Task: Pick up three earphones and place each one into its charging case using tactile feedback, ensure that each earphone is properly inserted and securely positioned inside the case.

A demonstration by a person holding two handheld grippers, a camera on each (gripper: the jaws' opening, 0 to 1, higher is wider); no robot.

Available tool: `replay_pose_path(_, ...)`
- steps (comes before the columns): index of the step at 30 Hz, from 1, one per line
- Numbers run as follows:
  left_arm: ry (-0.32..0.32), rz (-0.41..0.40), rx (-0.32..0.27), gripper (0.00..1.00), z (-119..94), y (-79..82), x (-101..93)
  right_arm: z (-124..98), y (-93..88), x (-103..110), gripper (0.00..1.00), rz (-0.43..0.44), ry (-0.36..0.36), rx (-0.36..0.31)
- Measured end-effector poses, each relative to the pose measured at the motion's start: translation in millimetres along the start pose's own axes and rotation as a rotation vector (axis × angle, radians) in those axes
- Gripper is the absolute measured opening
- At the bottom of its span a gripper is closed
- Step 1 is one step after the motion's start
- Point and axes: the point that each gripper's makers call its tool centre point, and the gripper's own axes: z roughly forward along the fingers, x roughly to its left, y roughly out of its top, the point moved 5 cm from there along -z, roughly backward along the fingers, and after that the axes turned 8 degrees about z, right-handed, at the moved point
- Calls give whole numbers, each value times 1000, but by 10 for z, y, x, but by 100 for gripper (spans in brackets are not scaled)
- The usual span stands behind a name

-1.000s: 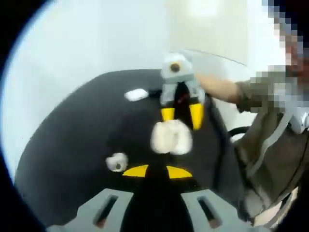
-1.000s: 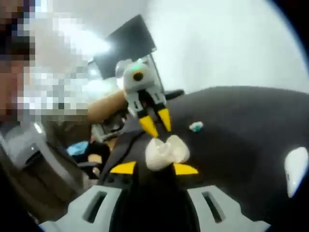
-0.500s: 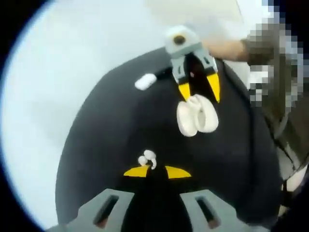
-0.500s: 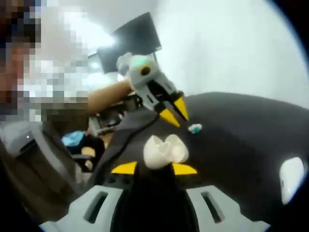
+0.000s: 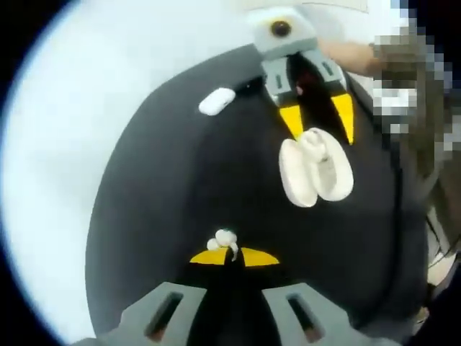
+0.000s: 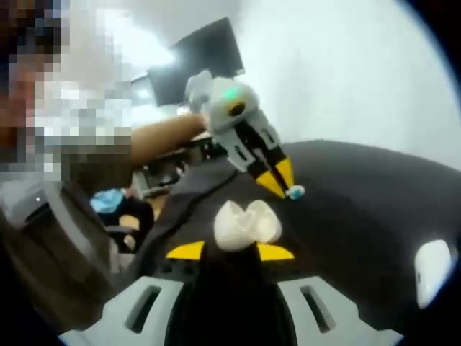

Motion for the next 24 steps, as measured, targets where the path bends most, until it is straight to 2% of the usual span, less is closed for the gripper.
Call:
replay_pose_path(4, -1, -5, 12, 3, -71, -7, -21, 2, -1, 7, 27, -1, 0, -1)
replay_pose_path(10, 44, -10, 28, 3, -288, -18, -39, 2, -1, 4, 27, -8, -1, -1)
replay_pose_path(18, 16, -79, 56, 3, -552, -71, -318, -2, 5, -5, 27, -6, -4, -4)
replay_pose_path(21, 37, -91, 52, 3, -614, -61, -428, -1, 3, -4, 27, -13, -8, -3)
replay_pose_path(24, 45, -130, 22, 3, -607, -39, -558, -1, 4, -7, 27, -16, -11, -2)
